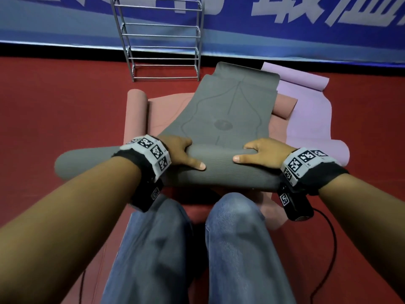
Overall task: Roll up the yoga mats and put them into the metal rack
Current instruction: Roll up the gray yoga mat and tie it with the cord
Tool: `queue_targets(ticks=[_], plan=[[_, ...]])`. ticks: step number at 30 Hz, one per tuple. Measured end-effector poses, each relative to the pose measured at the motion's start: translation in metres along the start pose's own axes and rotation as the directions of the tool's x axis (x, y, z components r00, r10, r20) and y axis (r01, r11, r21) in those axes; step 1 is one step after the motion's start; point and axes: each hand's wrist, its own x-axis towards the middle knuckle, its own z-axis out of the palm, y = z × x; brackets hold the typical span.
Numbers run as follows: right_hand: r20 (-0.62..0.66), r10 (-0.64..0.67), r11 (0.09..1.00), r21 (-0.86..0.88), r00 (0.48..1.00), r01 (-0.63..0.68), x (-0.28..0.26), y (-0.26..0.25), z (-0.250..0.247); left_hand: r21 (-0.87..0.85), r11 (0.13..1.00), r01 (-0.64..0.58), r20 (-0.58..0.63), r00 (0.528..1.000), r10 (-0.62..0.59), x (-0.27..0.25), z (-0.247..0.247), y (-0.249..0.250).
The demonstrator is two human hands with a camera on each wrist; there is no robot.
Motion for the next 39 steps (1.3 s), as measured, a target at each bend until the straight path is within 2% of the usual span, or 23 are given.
queue_targets(ticks=[2, 6, 9, 12, 15, 19, 23, 25, 27, 29, 32, 35, 37, 39], plan=[[0.017, 0.020, 1.000, -0.023, 1.000, -0.019, 0.004, -0.003, 0.003, 0.027, 1.000, -0.015, -0.034, 0.999, 0.015, -0.004, 0.008, -0.002], [0.070, -0.046, 0.999, -0.015, 0.996, 0.047, 0.014, -0.027, 0.011, -0.125, 0.992, -0.017, 0.003, 1.000, 0.018, -0.012, 0.017, -0.007], [0.033, -0.083, 0.996, -0.020, 0.996, 0.083, 0.013, -0.041, 0.012, -0.181, 0.983, -0.027, 0.038, 0.999, 0.034, -0.023, 0.009, -0.008], [0.009, -0.168, 0.986, 0.022, 0.986, 0.168, 0.006, -0.048, 0.008, -0.202, 0.978, -0.041, 0.061, 0.997, 0.054, -0.033, -0.005, -0.003], [-0.008, -0.283, 0.958, -0.041, 0.959, 0.282, -0.003, -0.061, 0.005, -0.170, 0.984, -0.061, 0.082, 0.994, 0.076, -0.037, -0.015, 0.012], [-0.009, -0.284, 0.959, 0.013, 0.959, 0.284, -0.017, -0.056, 0.003, -0.073, 0.988, -0.134, 0.112, 0.984, 0.141, -0.032, -0.016, 0.033], [0.061, -0.232, 0.973, 0.008, 0.971, 0.232, -0.029, -0.033, 0.006, 0.048, 0.970, -0.238, 0.022, 0.971, 0.238, -0.021, -0.002, 0.047], [0.058, -0.187, 0.982, 0.043, 0.981, 0.185, -0.031, -0.016, 0.008, 0.268, 0.928, -0.260, -0.053, 0.957, 0.284, -0.015, 0.004, 0.048], [0.044, -0.142, 0.982, 0.133, 0.989, 0.135, -0.032, 0.000, 0.007, 0.505, 0.839, -0.200, -0.114, 0.949, 0.295, -0.011, 0.008, 0.045], [0.059, -0.127, 0.976, 0.185, 0.990, 0.114, -0.031, 0.011, 0.008, 0.559, 0.811, -0.171, -0.130, 0.948, 0.290, -0.007, 0.011, 0.045], [0.101, -0.106, 0.986, 0.141, 0.989, 0.091, -0.024, 0.018, 0.009, 0.484, 0.849, -0.210, -0.085, 0.955, 0.284, 0.005, 0.013, 0.047], [0.163, -0.071, 0.995, 0.078, 0.984, 0.059, -0.019, 0.025, 0.006, 0.386, 0.888, -0.248, 0.020, 0.965, 0.260, 0.015, 0.018, 0.048], [0.205, -0.037, 0.997, 0.076, 0.978, 0.021, -0.019, 0.028, 0.000, 0.254, 0.930, -0.267, 0.116, 0.963, 0.244, 0.022, 0.023, 0.050], [0.244, 0.010, 0.991, 0.130, 0.970, -0.043, -0.020, 0.034, -0.006, 0.022, 0.963, -0.269, 0.256, 0.933, 0.254, 0.027, 0.028, 0.055]])
